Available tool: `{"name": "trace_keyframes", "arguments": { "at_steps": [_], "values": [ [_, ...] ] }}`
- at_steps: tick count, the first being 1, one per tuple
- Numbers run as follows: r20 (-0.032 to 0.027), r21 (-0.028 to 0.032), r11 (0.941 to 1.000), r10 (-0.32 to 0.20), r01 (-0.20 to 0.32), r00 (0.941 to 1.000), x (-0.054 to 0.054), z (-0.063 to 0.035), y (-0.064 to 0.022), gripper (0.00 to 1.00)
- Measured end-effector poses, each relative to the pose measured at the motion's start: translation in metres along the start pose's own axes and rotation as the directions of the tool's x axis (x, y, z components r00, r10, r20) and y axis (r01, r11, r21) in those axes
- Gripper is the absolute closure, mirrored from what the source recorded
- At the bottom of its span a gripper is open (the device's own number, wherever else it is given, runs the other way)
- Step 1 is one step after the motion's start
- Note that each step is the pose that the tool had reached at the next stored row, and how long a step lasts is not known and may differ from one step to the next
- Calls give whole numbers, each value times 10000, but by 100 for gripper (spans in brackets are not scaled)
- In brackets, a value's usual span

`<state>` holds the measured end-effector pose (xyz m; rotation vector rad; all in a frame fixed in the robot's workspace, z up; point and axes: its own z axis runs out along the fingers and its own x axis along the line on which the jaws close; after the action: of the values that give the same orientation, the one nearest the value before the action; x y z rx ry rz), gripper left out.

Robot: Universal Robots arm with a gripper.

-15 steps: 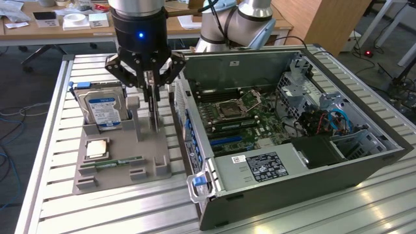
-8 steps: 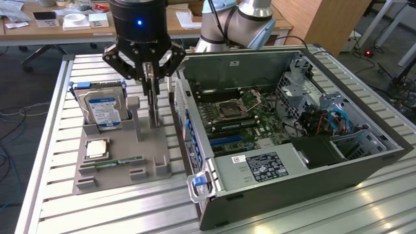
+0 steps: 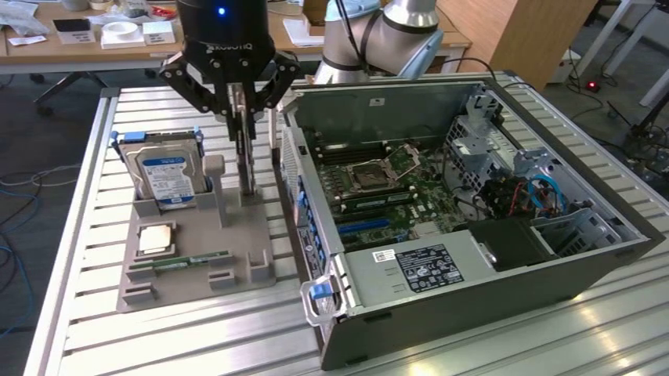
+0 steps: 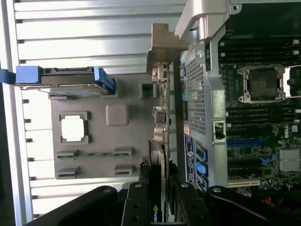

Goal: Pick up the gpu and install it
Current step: 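Pick up the gpu and move the gpu toward the slot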

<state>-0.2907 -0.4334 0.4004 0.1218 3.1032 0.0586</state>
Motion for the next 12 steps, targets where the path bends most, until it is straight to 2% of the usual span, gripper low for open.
{"name": "trace_keyframes", "arguments": {
  "at_steps": [3,12],
  "values": [
    [1,-2,10000,1,-1,10000,-1,-32,1,74],
    [-2,2,10000,0,0,10000,-1,-44,2,74]
  ]
}}
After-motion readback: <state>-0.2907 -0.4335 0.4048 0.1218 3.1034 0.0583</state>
